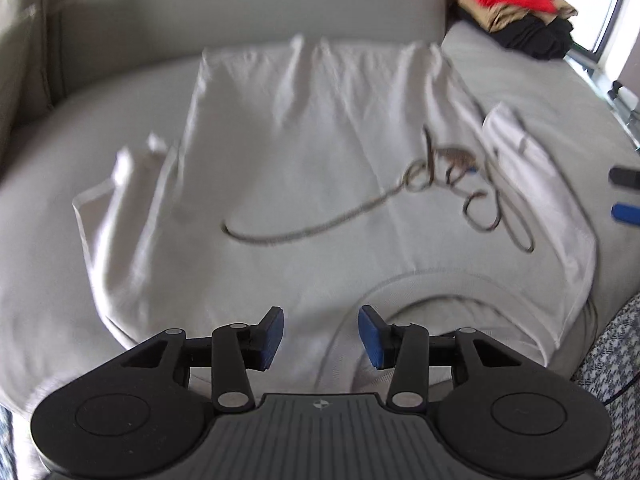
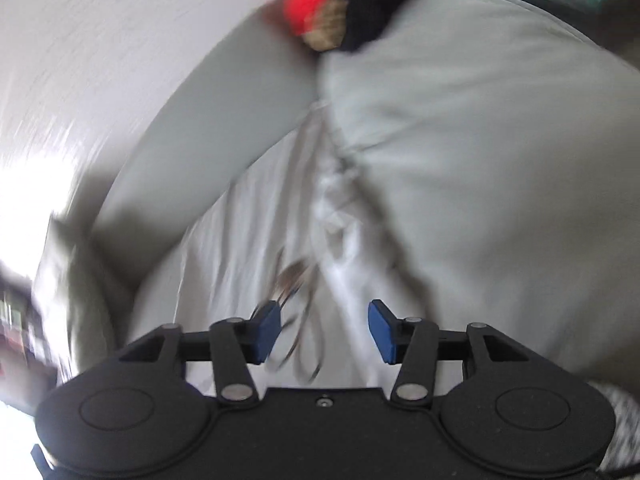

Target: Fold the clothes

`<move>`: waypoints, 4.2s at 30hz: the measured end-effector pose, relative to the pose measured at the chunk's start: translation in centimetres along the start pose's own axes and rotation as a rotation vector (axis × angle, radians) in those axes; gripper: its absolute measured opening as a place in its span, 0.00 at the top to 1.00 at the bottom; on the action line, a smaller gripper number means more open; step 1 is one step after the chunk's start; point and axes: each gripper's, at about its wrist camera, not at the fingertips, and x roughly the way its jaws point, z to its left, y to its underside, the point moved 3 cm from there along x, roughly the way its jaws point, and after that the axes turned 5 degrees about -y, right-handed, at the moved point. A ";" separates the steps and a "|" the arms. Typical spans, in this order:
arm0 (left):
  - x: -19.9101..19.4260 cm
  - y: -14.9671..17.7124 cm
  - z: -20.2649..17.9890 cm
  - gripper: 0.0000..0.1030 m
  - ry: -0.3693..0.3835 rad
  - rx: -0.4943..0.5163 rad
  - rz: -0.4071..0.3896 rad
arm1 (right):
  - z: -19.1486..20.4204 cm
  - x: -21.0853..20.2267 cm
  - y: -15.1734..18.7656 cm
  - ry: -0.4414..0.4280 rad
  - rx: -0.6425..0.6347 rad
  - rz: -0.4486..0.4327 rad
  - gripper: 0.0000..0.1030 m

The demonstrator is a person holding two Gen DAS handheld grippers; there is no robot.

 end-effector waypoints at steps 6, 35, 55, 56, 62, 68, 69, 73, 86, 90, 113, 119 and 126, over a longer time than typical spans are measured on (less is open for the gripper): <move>0.6 0.3 0.2 0.53 0.010 -0.026 -0.004 | -3.2 3.8 -2.3 0.120 0.011 0.018 0.82; 0.8 0.4 0.2 0.51 0.012 -0.038 -0.010 | -4.0 5.0 -2.6 0.122 0.128 0.048 0.79; 0.7 0.5 0.4 0.49 0.011 -0.036 -0.010 | 6.5 10.0 5.0 0.045 -0.446 0.232 0.56; 0.8 0.4 0.4 0.49 0.014 -0.038 -0.011 | 6.6 9.3 4.8 0.018 -0.434 0.230 0.55; 0.9 0.4 0.6 0.49 0.026 -0.045 -0.011 | 3.4 4.1 2.1 -0.020 -0.320 0.108 0.55; 0.9 0.4 0.5 0.47 0.025 -0.045 -0.016 | -2.2 4.1 -0.8 0.072 -0.152 0.089 0.60; 0.9 0.4 0.6 0.47 0.026 -0.045 -0.015 | -2.1 4.7 -0.9 0.084 -0.168 0.099 0.63; 0.9 0.4 0.6 0.47 0.027 -0.045 -0.013 | -0.6 7.1 -0.8 0.147 -0.341 0.129 0.58; 1.0 0.5 0.8 0.46 0.036 -0.045 -0.018 | -0.1 4.0 -3.9 -0.040 -0.186 -0.106 0.98; 0.9 0.4 0.8 0.46 0.034 -0.037 -0.017 | -0.2 0.2 -5.5 0.064 -0.132 -0.277 0.98; 0.6 0.4 0.7 0.45 0.022 -0.031 -0.027 | 1.1 5.2 -0.5 0.112 -0.238 0.034 0.68; 0.4 0.6 0.8 0.44 0.025 -0.018 -0.044 | -2.5 6.8 1.7 0.370 -0.183 0.085 1.00; -1.6 1.9 1.2 0.94 0.072 0.026 -0.091 | 1.3 4.3 3.5 0.367 -0.206 0.073 0.62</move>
